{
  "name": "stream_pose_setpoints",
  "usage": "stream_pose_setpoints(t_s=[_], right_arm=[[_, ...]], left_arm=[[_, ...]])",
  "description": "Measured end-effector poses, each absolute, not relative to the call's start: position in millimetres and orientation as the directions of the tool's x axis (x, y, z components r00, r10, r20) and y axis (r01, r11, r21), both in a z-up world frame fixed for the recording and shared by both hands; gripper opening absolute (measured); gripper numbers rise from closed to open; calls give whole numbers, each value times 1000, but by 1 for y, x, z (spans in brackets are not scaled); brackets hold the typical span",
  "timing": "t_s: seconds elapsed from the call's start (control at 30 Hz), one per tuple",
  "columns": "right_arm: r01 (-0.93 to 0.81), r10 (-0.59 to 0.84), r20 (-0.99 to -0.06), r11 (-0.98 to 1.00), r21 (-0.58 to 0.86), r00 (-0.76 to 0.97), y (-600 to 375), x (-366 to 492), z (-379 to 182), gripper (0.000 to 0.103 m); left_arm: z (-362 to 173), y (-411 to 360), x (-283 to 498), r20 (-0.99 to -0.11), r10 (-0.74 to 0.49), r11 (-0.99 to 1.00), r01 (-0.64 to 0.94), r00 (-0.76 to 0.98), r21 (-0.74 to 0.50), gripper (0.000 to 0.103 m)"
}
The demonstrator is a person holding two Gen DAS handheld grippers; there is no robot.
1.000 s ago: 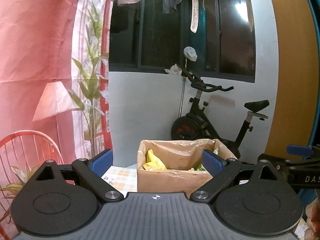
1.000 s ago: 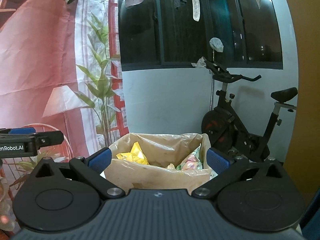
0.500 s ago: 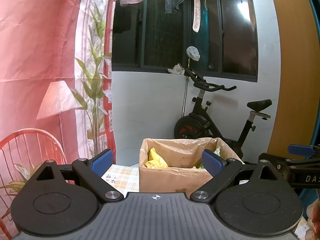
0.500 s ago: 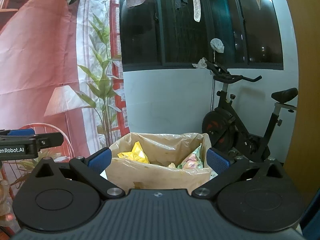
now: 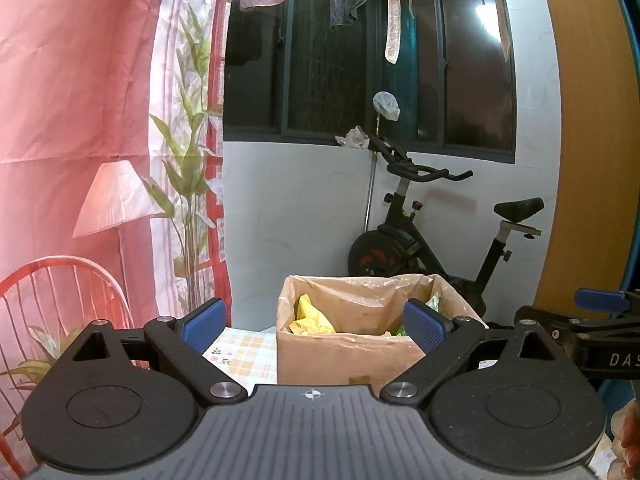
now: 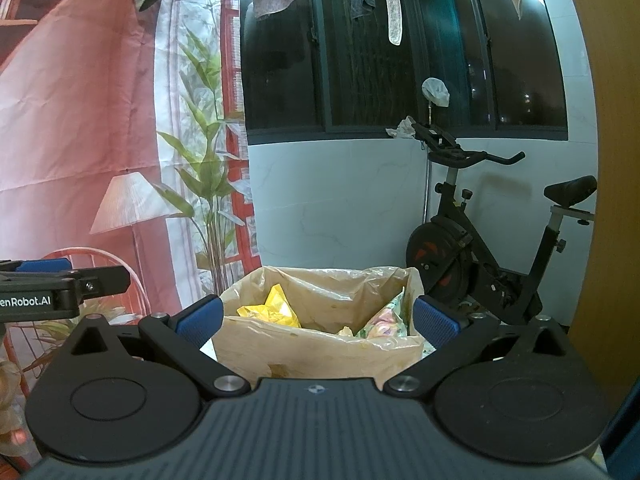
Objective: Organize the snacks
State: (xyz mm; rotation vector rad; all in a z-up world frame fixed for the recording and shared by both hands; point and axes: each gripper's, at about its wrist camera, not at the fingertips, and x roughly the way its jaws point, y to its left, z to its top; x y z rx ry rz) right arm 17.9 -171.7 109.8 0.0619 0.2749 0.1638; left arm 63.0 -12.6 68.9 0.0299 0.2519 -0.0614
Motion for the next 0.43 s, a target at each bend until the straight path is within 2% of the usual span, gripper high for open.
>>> stream_pose_setpoints(t_s=[0.43], right_arm=[[-149, 165, -269, 986, 81, 949, -171, 16, 110, 103]], left_arm=[[68, -10, 64, -256, -55, 998, 62, 965, 22, 95]])
